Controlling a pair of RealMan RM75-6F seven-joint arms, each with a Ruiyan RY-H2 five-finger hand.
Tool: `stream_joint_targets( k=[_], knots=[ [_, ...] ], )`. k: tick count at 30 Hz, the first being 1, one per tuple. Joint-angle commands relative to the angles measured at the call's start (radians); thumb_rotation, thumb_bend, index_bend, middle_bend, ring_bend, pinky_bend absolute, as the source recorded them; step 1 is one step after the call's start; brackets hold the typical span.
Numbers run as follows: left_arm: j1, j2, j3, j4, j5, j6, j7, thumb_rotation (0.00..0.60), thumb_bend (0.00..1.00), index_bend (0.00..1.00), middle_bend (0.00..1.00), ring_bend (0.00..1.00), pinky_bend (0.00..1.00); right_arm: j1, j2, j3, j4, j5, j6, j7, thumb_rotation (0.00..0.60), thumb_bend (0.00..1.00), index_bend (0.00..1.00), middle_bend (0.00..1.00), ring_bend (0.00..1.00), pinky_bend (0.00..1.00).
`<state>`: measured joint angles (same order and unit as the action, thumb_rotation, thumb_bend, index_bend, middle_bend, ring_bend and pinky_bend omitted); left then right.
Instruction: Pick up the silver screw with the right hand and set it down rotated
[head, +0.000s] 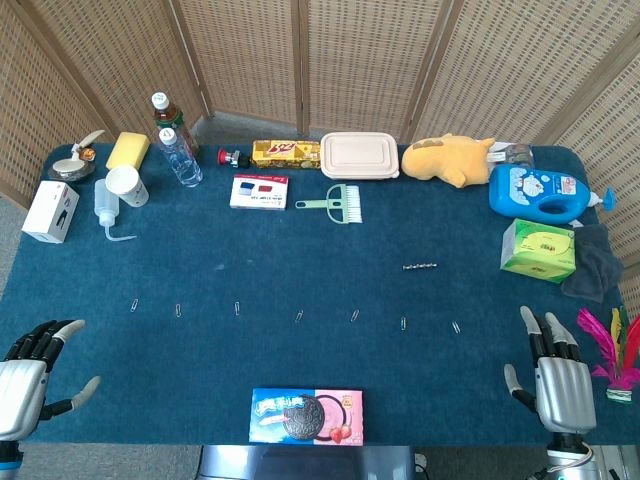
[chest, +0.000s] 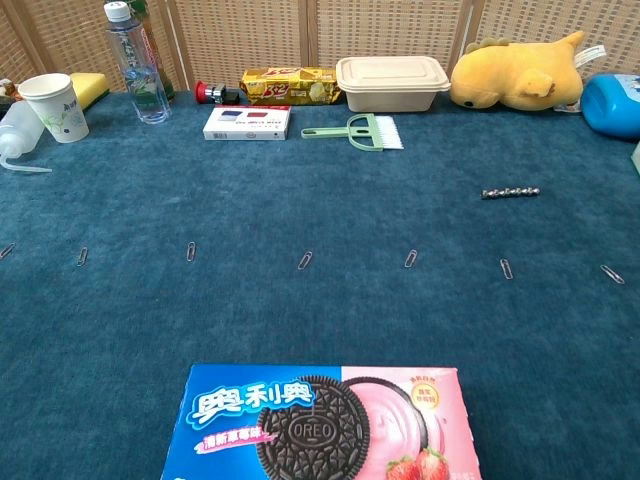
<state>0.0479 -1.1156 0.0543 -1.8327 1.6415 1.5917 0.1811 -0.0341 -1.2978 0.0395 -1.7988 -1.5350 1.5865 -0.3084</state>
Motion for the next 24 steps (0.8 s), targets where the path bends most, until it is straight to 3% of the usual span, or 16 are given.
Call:
stream_joint_targets(
  k=[1, 11, 18, 24],
  knots=[
    [-0.001, -0.002, 0.0, 0.001, -0.003, -0.003, -0.001, 0.46, 0.39, 0.17, 0.2, 0.15, 0.19, 0.002, -0.002, 0.001, 0.0, 0.003, -0.004, -0.001, 0.6, 0.41, 0.0, 0.16, 0.05, 0.15],
    [-0.001, -0.001, -0.005, 0.001, 0.003, 0.003, -0.003, 0.46, 0.39, 0.17, 0.2, 0.15, 0.19, 0.012, -0.005, 0.005, 0.003, -0.011, -0.009, 0.03, 0.6, 0.41, 0.0, 0.16, 0.05, 0.15],
    [-0.016, 0.009, -0.007, -0.014, 0.012, -0.016, -0.005, 0.46, 0.39, 0.17, 0.2, 0.15, 0.19, 0.033, 0.011, 0.04, 0.025, -0.018, -0.006, 0.187, 0.6, 0.41, 0.0, 0.16, 0.05, 0.15],
    [-0.025, 0.013, -0.011, -0.029, 0.019, -0.023, 0.008, 0.458, 0.39, 0.17, 0.2, 0.15, 0.19, 0.089, 0.04, 0.08, 0.02, -0.033, -0.048, 0.233, 0.6, 0.41, 0.0, 0.16, 0.08, 0.16]
  ],
)
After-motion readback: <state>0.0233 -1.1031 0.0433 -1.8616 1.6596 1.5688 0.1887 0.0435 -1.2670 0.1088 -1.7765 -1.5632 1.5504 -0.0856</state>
